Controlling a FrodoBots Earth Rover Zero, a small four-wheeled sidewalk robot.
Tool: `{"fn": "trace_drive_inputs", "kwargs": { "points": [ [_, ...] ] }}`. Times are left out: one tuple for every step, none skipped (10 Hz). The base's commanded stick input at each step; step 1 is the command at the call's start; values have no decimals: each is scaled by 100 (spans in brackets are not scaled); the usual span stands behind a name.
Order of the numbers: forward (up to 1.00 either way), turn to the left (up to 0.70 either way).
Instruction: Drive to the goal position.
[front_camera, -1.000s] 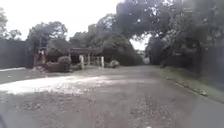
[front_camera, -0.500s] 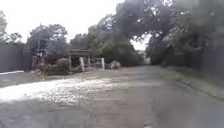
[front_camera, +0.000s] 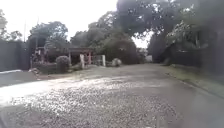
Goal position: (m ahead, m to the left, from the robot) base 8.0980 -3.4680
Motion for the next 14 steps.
{"fn": "trace_drive_inputs", "kwargs": {
  "points": [
    [70, 0],
    [70, 0],
    [70, 0],
    [70, 0],
    [70, 0],
    [70, 0],
    [70, 0],
    [70, 0],
    [70, 0],
    [70, -33],
    [70, -35],
    [70, -35],
    [70, -35],
    [70, -35]
  ]
}}
